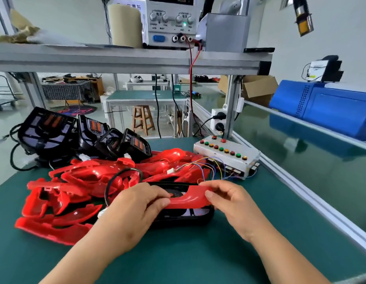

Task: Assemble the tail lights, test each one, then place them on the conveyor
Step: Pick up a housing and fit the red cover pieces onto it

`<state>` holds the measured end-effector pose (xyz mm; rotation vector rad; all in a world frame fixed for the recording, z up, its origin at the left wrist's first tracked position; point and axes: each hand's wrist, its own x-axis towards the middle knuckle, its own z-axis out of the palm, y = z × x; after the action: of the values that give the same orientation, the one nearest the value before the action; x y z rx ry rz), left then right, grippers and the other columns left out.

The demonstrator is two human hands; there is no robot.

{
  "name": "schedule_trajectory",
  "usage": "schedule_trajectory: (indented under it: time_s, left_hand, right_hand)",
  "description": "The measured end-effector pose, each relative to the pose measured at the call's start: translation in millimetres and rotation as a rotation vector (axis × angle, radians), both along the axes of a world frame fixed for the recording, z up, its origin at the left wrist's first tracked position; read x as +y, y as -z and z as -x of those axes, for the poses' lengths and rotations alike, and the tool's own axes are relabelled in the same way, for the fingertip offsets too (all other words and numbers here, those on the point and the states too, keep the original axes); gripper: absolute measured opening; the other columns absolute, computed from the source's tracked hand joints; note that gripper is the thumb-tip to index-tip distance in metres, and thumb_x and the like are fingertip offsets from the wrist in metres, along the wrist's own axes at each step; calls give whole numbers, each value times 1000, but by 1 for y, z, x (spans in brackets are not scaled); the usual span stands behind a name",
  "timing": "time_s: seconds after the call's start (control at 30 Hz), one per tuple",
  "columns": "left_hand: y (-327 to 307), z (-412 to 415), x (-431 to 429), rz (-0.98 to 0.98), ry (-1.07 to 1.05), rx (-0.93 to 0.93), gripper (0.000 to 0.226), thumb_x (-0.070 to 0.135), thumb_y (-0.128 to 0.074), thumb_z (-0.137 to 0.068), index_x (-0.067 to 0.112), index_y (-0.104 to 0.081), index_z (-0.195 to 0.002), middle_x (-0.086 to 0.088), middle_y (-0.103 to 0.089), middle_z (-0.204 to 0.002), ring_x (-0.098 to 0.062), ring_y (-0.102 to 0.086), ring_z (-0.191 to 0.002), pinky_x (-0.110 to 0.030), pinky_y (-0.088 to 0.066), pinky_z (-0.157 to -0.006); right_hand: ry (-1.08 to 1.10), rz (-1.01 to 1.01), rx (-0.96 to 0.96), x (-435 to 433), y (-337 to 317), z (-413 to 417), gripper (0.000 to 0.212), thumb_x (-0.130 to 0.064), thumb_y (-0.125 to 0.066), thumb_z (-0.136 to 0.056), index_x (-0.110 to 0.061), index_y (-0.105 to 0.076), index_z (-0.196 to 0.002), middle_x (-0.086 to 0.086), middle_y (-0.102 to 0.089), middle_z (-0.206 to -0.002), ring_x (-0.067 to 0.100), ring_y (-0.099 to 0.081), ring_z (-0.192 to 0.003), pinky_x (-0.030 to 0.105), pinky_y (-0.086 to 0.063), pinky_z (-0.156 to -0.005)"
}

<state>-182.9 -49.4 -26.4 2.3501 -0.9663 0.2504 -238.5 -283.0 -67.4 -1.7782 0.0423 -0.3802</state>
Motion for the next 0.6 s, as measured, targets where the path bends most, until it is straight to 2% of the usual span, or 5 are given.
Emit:
schedule_trajectory:
  time_s: [0.13,0.3,0.4,0.47,0.6]
  left_hand:
    - [1,1,2,-127,10,-38,30,46,-50,-93,41,-58,-122,25,-47,-108,5,-49,-103,-13,-38,-93]
    - [8,1,5,-185,15,-160,38,53,-46,-88,34,-70,-111,20,-56,-98,-13,-58,-99,-29,-39,-87]
    - [14,-2,9,-157,9,-138,54,71,-36,-87,36,-70,-110,23,-52,-97,-10,-55,-96,-30,-39,-88]
    - [18,-6,12,-144,11,-113,61,70,-25,-81,40,-69,-112,25,-47,-96,-6,-51,-96,-29,-40,-89]
    - [21,-11,17,-70,66,-61,69,82,-24,-77,41,-68,-111,27,-49,-93,2,-48,-96,-30,-43,-88]
  right_hand:
    - [54,84,9,3,6,2,29,-15,-70,-88,-43,-75,-88,-2,-72,-92,5,-60,-77,14,-49,-73]
    - [77,203,8,5,10,3,22,-19,-70,-88,-40,-72,-81,-7,-65,-89,0,-55,-72,11,-42,-71]
    - [103,260,-23,7,10,3,24,-20,-69,-89,-42,-69,-83,-7,-59,-90,-2,-51,-71,8,-39,-70]
    - [107,266,-22,8,10,4,22,-21,-69,-88,-42,-68,-83,-5,-56,-91,1,-51,-73,8,-38,-72]
    - [77,263,-6,7,12,3,20,-23,-69,-88,-40,-69,-78,-7,-53,-91,0,-51,-75,8,-37,-73]
